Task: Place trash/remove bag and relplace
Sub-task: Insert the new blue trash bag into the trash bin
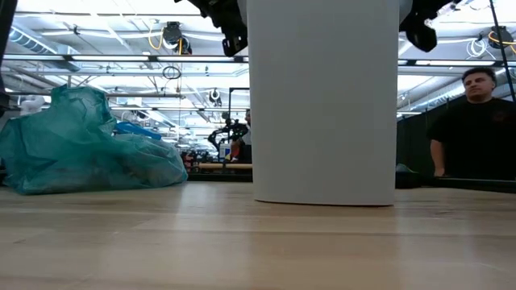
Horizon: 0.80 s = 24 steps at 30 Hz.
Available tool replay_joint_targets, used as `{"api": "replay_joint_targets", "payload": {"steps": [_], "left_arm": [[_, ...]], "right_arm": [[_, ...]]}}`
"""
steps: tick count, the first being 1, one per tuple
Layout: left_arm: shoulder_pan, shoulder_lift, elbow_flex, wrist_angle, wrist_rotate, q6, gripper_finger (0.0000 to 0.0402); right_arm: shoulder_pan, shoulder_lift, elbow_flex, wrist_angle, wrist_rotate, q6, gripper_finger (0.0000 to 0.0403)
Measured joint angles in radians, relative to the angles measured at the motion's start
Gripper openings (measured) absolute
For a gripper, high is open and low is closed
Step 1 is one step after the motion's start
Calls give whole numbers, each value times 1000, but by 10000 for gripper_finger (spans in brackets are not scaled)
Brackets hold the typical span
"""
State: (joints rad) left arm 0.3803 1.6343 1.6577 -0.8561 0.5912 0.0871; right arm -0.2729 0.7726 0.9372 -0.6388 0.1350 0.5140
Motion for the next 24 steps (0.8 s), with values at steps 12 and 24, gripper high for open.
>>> {"api": "replay_joint_targets", "payload": {"steps": [12,24], "left_arm": [[12,-100,0,3,-33,-3,0],[-112,-220,1,88,-22,-82,0]], "right_arm": [[83,-53,32,71,-11,-28,0],[206,19,32,124,-32,3,0]]}}
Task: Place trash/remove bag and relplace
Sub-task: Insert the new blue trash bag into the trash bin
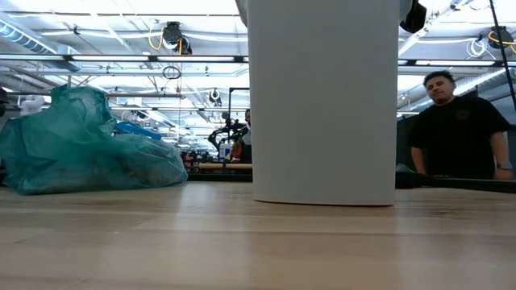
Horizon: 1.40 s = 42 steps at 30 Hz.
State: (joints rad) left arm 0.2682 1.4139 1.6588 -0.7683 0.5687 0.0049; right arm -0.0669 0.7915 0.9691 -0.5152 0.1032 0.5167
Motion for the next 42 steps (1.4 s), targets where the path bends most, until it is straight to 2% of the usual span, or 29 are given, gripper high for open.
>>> {"api": "replay_joint_targets", "payload": {"steps": [7,15,25,31,38,42], "left_arm": [[-87,44,0,29,-106,-26,0],[-122,96,0,42,-104,-43,0],[-151,99,0,40,37,-127,0],[-168,103,0,-11,72,-155,0],[-184,105,0,-11,191,-210,0],[-196,105,0,-21,198,-218,0]], "right_arm": [[4,40,0,49,-1,3,0],[44,53,0,85,-4,24,0],[104,63,0,79,2,60,0],[156,71,0,86,-2,88,0],[226,76,0,104,-4,112,0],[263,84,0,138,-4,105,0]]}}
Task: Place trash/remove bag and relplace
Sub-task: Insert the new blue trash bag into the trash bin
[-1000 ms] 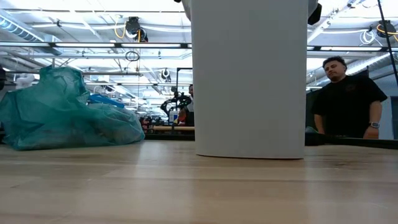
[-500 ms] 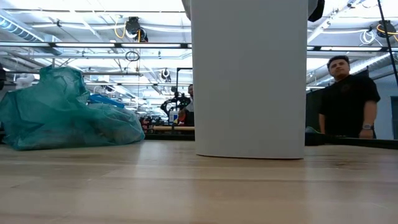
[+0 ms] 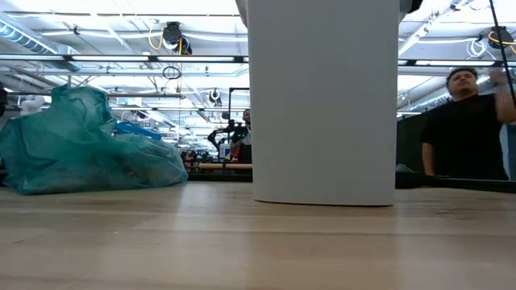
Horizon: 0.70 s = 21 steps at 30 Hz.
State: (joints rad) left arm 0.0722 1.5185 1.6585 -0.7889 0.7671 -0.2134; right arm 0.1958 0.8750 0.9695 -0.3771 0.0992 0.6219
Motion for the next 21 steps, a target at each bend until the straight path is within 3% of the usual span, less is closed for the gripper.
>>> {"api": "replay_joint_targets", "payload": {"steps": [3,7,14,21], "left_arm": [[-2,-1,0,24,-20,9,0],[0,-25,0,77,-126,17,0],[-2,-35,0,81,-261,43,0],[-63,-35,13,72,-459,344,1]], "right_arm": [[18,16,0,41,3,-50,0],[49,72,13,107,57,-218,0],[68,252,213,25,141,-414,0],[40,321,390,-153,137,-437,2]]}}
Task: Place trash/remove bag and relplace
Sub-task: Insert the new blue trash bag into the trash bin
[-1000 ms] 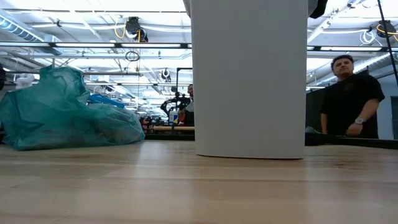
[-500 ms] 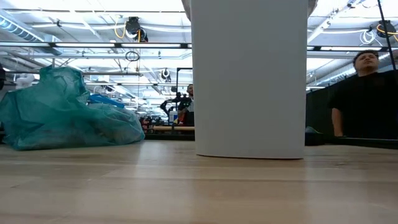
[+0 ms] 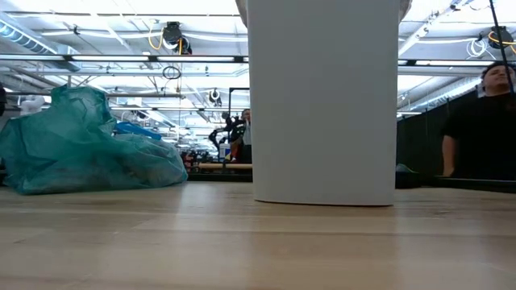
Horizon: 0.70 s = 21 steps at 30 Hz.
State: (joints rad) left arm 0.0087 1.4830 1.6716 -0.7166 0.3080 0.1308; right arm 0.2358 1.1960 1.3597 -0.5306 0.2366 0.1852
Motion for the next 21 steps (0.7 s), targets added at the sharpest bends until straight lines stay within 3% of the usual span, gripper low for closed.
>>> {"api": "replay_joint_targets", "payload": {"steps": [4,14,21], "left_arm": [[-20,0,38,-23,1,42,27],[-25,5,65,-126,-66,68,162],[-34,30,65,-131,-81,77,169]], "right_arm": [[-1,-43,1,-8,-1,10,27],[-1,-75,2,-65,-2,69,120],[-1,-74,2,-90,-1,91,129]]}}
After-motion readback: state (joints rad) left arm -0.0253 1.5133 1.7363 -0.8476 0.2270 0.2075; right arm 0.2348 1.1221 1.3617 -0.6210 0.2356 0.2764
